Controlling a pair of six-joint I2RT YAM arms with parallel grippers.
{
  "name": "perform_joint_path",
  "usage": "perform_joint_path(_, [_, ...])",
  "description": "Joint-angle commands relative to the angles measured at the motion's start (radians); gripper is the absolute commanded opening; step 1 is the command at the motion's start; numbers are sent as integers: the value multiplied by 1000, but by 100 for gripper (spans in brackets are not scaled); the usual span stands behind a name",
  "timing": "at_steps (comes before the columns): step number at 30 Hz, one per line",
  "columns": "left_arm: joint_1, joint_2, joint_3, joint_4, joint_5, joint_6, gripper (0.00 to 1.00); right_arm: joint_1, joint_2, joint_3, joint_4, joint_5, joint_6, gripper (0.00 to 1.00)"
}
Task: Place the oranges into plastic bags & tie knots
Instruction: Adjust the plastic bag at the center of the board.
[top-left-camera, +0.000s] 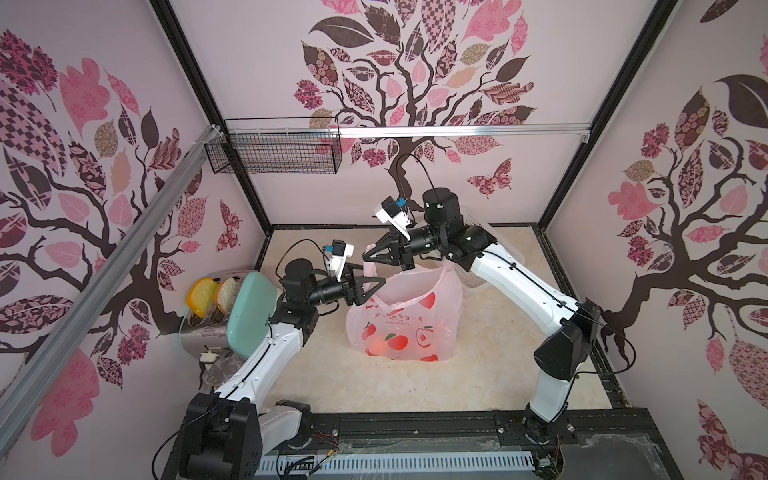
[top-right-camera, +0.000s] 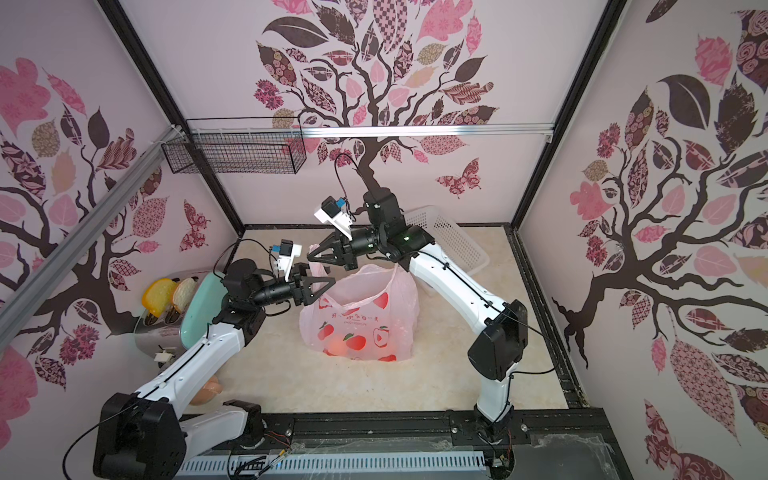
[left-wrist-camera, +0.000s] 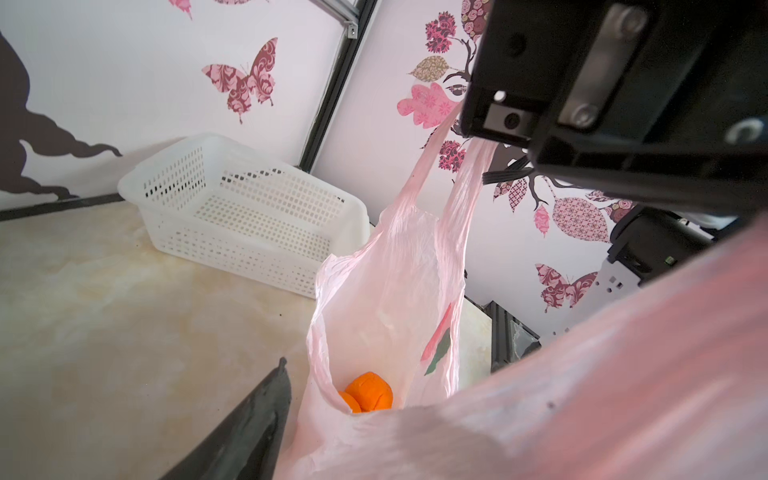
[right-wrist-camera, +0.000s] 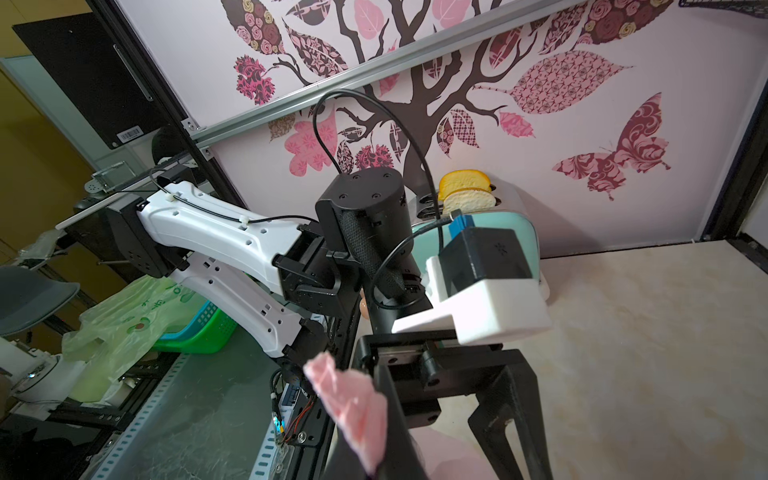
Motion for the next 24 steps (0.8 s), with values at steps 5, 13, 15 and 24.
perform_joint_path(5, [4,-13,-75,180,-32,-69,24,-13,8,55,-40,-9,-18,0])
perform_joint_path(13, [4,8,-31,115,-115,-83,0,-13,-141,-55,-54,287,39,53])
perform_joint_path(15, [5,12,-30,122,-118,-101,0,-18,-230,-137,-35,391,78,62])
perform_joint_path(24, [4,17,-3,59,-190,-120,0,-224,-575,-382,-4,610,265,73])
